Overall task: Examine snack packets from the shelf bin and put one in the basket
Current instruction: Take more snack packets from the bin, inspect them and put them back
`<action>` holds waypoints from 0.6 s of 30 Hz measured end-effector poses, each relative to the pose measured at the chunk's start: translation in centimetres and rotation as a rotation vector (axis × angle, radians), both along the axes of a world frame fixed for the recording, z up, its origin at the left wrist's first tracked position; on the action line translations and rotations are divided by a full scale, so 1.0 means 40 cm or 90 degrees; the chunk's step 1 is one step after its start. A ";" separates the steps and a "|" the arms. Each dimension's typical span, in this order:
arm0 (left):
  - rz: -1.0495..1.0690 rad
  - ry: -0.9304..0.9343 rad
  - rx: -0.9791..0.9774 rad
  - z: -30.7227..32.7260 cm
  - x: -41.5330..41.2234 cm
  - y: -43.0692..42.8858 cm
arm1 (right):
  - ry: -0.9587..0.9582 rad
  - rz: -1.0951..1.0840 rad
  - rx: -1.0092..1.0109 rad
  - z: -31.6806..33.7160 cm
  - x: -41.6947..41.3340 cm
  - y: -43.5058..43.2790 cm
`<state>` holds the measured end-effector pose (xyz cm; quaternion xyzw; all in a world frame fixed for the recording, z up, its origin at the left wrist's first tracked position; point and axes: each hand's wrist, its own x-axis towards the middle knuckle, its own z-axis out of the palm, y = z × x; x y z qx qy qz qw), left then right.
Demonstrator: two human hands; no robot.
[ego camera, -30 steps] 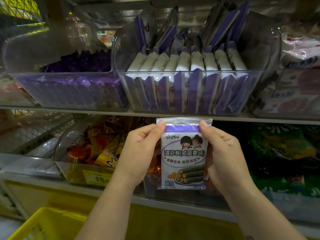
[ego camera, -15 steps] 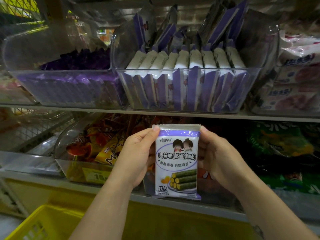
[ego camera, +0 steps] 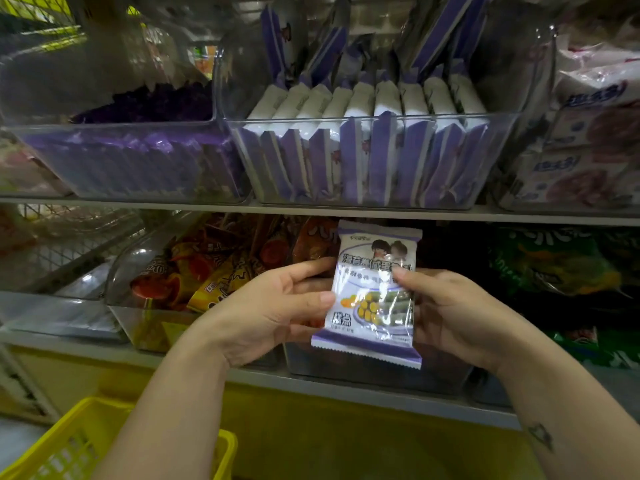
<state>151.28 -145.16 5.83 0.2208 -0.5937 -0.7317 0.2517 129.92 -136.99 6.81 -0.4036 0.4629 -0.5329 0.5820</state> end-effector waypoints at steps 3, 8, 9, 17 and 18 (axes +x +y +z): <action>-0.018 -0.038 -0.022 -0.005 0.011 -0.005 | -0.032 -0.033 0.002 0.002 -0.005 0.000; -0.038 -0.043 -0.027 -0.007 0.017 -0.003 | -0.070 -0.066 0.001 0.002 0.001 -0.001; -0.035 -0.040 -0.031 -0.007 0.016 -0.003 | -0.084 -0.076 -0.001 0.004 0.002 -0.001; 0.152 -0.149 -0.269 0.019 0.014 0.017 | -0.025 -0.027 -0.010 0.013 -0.004 0.013; 0.203 -0.167 -0.333 0.028 0.018 0.021 | -0.007 -0.012 -0.018 0.013 -0.006 0.015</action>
